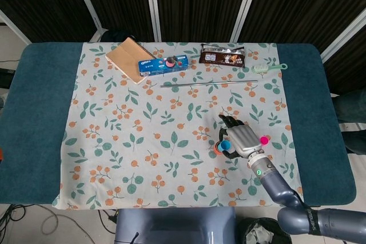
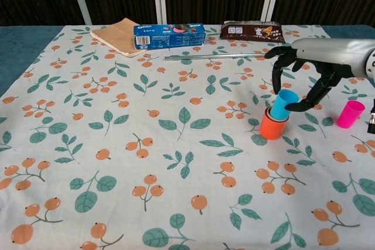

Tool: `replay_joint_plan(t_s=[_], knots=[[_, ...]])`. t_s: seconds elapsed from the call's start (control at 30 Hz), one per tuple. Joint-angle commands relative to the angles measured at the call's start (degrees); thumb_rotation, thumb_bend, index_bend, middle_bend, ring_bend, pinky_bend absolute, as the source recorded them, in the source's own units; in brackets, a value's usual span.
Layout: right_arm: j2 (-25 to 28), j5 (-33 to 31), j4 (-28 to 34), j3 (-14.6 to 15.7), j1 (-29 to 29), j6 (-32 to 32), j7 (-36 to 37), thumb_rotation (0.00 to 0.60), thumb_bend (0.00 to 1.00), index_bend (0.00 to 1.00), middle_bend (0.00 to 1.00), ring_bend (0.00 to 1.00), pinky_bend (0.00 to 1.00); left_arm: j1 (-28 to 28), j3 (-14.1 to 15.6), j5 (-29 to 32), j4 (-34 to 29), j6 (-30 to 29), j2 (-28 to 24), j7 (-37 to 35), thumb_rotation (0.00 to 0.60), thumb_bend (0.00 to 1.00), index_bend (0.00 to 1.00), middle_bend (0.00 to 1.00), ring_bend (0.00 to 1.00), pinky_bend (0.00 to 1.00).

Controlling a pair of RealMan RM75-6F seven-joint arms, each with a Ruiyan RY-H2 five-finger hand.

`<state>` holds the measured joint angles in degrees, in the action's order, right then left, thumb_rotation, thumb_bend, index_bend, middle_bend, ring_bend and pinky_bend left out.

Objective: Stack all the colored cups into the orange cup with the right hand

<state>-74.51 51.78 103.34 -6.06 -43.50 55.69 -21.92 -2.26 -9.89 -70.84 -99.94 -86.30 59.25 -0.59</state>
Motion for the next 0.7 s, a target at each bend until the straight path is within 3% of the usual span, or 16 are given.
replay_joint_plan(t_s=[0.03, 0.1, 0.17, 0.33, 0.47, 0.7], knots=[[-0.1, 0.3, -0.3, 0.2, 0.0, -0.5, 0.2, 0.600, 0.36, 0.29, 0.00, 0.06, 0.29, 0.0, 0.0, 0.0, 0.0, 0.0, 0.0, -0.1, 0.600, 0.39, 0.15, 0.03, 0.01, 0.13], [0.0, 0.3, -0.3, 0.4, -0.1, -0.8, 0.0, 0.600, 0.36, 0.09, 0.00, 0.05, 0.23, 0.0, 0.0, 0.0, 0.0, 0.0, 0.0, -0.1, 0.600, 0.39, 0.15, 0.03, 0.01, 0.13], [0.3, 0.0, -0.2, 0.5, -0.2, -1.2, -0.2, 0.600, 0.36, 0.03, 0.00, 0.03, 0.17, 0.0, 0.0, 0.0, 0.0, 0.1, 0.0, -0.1, 0.600, 0.39, 0.15, 0.03, 0.01, 0.13], [0.9, -0.9, -0.2, -0.3, -0.1, -0.3, -0.1, 0.600, 0.36, 0.05, 0.00, 0.02, 0.17, 0.0, 0.0, -0.1, 0.0, 0.1, -0.1, -0.2, 0.600, 0.39, 0.15, 0.03, 0.01, 0.13], [2.5, -1.5, -0.2, -0.9, 0.6, 1.1, 0.1, 0.600, 0.36, 0.15, 0.00, 0.02, 0.17, 0.0, 0.0, 0.0, 0.0, 0.1, -0.1, -0.2, 0.600, 0.39, 0.15, 0.03, 0.01, 0.13], [7.0, -3.1, -1.3, 0.3, 3.3, 2.0, 1.2, 0.600, 0.36, 0.22, 0.00, 0.02, 0.17, 0.0, 0.0, 0.0, -0.1, 0.1, -0.1, -0.1, 0.600, 0.39, 0.15, 0.03, 0.01, 0.13]])
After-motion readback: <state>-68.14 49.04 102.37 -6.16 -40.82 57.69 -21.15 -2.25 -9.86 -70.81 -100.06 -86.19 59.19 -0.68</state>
